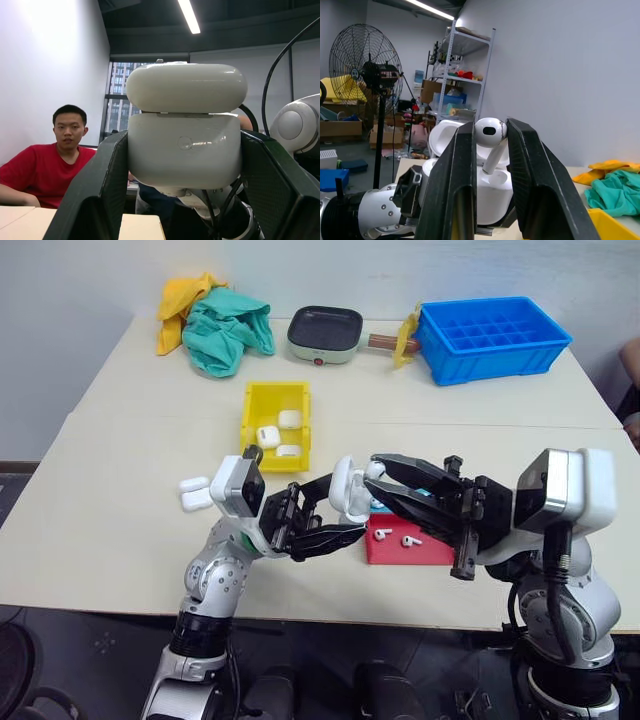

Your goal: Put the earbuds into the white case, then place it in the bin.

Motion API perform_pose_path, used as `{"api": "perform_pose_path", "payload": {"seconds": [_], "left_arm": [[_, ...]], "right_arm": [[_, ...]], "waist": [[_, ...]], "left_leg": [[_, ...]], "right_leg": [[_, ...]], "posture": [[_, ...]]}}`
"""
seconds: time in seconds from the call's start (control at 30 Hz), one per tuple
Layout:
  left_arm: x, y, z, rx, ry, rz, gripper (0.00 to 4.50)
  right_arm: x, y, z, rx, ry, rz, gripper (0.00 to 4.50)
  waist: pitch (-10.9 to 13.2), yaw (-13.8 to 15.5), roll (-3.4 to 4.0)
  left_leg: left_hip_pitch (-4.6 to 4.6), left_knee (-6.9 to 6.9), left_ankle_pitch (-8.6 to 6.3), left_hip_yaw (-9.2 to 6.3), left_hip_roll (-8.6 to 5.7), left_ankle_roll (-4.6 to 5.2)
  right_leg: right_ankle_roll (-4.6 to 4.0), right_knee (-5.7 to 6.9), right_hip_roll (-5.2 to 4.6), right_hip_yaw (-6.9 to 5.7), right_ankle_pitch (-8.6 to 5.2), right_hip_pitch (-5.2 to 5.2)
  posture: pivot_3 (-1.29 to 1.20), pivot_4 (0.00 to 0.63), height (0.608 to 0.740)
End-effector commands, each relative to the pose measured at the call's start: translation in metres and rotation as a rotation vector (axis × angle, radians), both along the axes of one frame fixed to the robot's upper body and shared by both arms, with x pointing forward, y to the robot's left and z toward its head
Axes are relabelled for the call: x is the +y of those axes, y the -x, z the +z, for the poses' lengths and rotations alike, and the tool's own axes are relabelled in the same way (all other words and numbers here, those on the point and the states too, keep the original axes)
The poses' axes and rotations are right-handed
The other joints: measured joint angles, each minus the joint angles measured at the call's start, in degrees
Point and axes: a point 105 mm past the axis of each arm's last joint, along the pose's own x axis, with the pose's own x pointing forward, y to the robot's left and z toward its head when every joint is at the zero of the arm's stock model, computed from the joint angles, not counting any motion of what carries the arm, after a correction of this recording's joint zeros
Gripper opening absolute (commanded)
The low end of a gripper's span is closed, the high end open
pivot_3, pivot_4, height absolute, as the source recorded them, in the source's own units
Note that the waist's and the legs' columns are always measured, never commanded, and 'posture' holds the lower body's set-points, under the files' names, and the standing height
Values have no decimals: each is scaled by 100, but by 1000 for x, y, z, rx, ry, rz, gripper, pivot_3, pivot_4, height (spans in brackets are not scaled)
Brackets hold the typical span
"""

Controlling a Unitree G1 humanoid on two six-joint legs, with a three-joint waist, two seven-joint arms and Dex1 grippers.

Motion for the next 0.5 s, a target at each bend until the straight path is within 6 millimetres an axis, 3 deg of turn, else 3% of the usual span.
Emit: {"api": "perform_pose_path", "payload": {"seconds": [0.03,0.5], "left_arm": [[2,6,9,-38,26,-9,2790],[-4,9,9,-39,36,-6,2790]], "right_arm": [[2,2,2,-47,-1,0,463],[1,-10,-16,-18,94,-6,463]], "waist": [[0,0,0],[0,1,0]], "left_leg": [[0,-1,0,0,0,0],[0,-1,0,0,0,0]], "right_leg": [[0,0,0,0,0,0],[0,-2,-1,0,0,0]], "posture": [[0,150,740],[0,150,740]]}}
